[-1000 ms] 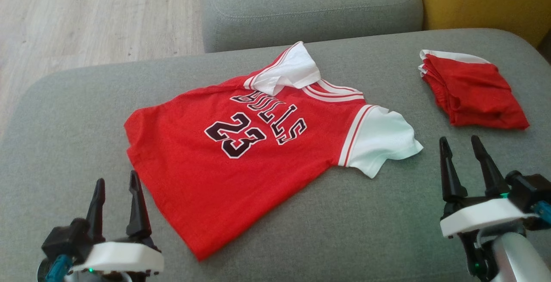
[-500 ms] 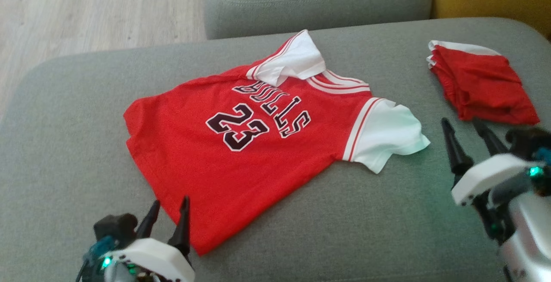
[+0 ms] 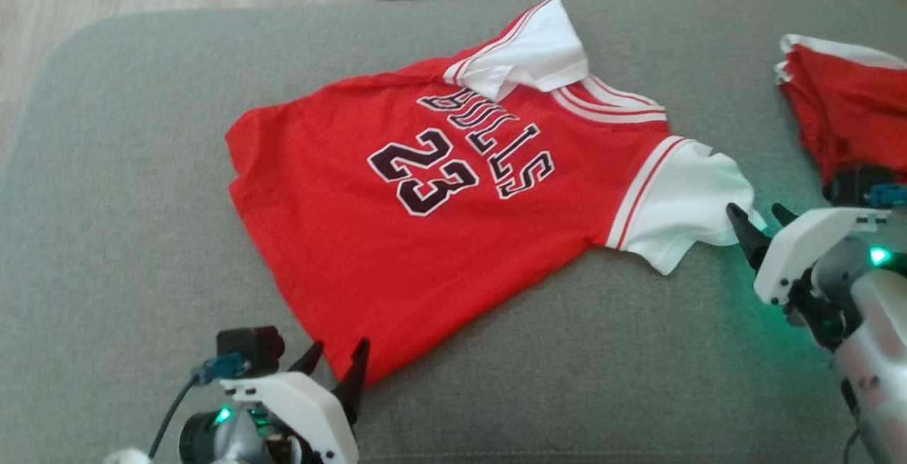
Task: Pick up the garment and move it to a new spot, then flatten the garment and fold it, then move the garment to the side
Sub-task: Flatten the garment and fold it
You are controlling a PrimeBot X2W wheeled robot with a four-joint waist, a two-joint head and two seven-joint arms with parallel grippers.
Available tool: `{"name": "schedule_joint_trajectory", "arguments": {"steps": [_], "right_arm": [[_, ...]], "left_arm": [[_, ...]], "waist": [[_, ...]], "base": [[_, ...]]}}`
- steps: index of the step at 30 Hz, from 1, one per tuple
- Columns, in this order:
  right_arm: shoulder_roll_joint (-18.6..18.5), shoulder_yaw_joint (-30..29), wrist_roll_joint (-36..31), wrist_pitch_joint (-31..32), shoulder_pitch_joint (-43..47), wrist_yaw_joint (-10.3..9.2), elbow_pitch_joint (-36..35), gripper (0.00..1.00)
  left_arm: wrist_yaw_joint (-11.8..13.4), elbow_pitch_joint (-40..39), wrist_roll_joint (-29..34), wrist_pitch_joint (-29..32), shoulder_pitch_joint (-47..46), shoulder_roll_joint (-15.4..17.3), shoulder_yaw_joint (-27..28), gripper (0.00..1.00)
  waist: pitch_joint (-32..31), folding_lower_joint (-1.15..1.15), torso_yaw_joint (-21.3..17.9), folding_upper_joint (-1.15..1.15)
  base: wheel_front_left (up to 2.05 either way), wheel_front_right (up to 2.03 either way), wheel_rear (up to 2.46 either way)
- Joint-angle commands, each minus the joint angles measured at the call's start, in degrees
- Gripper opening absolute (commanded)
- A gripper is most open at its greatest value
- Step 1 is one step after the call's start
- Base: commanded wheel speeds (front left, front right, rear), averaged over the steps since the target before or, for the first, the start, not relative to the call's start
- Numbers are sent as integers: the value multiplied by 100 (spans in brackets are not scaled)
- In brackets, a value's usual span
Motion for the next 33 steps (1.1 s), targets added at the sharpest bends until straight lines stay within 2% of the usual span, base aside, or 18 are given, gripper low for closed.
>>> {"name": "schedule_joint_trajectory", "arguments": {"steps": [1,10,17,19,21,22,23,24,25,26,27,28,29,33], "right_arm": [[-140,129,187,105,-300,-4,65,100],[-80,581,606,349,-588,-4,713,100],[-65,953,921,458,-622,-4,777,100],[-63,1077,1033,503,-606,-4,767,93],[-77,1178,1169,539,-581,-4,726,80],[-88,1235,1240,566,-558,-4,702,68],[-102,1296,1303,590,-535,-4,685,51],[-116,1355,1358,598,-516,-4,672,31],[-130,1408,1410,598,-503,-4,664,2],[-139,1457,1463,583,-491,-4,651,0],[-140,1501,1519,544,-476,-4,626,0],[-145,1545,1570,489,-460,-4,594,0],[-161,1587,1604,403,-458,-4,558,0],[-236,1682,1786,-57,-451,-4,385,0]], "left_arm": [[28,-248,14,96,-330,3,125,100],[-58,-128,-233,760,-290,3,-145,100],[61,42,-309,901,-338,12,-136,100],[154,72,-266,921,-333,48,-96,100],[161,39,-304,943,-304,67,-72,100],[132,41,-337,998,-281,88,-83,100],[102,50,-370,1045,-263,104,-94,100],[84,67,-396,1087,-251,114,-106,100],[60,78,-434,1114,-247,112,-121,91],[48,78,-486,1103,-251,104,-117,63],[54,83,-506,1082,-258,98,-116,45],[54,90,-503,1064,-260,97,-127,6],[45,83,-508,1029,-263,97,-124,0],[22,-29,-508,816,-292,165,-29,0]], "waist": [[132,0,116,0],[262,0,203,0],[312,0,148,0],[303,0,127,0],[293,0,120,0],[285,0,118,0],[271,0,111,0],[255,0,103,0],[243,0,96,0],[226,0,90,0],[204,0,83,0],[180,0,78,0],[159,0,71,0],[34,0,72,0]], "base": [[0,0,0],[0,0,0],[0,0,0],[0,0,0],[0,0,0],[0,0,0],[0,0,0],[0,0,0],[0,0,0],[0,0,0],[0,0,0],[0,0,0],[0,0,0],[0,0,0]]}}
